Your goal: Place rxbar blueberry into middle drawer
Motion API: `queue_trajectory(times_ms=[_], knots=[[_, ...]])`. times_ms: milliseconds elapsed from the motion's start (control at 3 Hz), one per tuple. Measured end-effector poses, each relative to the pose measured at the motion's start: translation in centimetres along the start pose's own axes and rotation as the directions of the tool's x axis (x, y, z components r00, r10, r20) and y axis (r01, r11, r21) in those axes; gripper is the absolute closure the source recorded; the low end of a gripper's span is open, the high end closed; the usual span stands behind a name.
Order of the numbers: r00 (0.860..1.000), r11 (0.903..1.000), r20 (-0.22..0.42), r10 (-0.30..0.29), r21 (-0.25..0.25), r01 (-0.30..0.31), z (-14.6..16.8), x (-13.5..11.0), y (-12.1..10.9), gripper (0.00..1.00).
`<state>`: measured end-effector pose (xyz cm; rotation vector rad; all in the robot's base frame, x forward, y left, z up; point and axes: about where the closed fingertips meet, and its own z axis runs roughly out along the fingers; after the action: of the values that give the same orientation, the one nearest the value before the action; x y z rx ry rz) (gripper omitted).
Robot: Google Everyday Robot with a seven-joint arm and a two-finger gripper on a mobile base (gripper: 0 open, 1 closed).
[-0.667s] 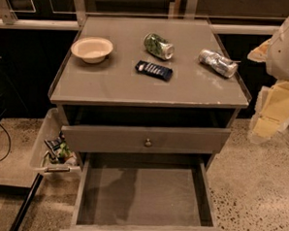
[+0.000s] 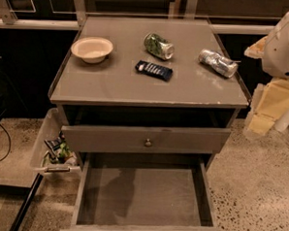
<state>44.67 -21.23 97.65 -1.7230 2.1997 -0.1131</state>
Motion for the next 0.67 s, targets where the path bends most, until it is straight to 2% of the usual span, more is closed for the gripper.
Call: queue_trajectory(times_ms=[333,667], knots=[[0.998,0.9991,0.054,-0.03,0.031,0.028,1.5,-1.2,-1.5,0.0],[0.989,0.9966,0.13,-0.068,0.056,0.061,3.7,-2.8,-3.4,0.0]])
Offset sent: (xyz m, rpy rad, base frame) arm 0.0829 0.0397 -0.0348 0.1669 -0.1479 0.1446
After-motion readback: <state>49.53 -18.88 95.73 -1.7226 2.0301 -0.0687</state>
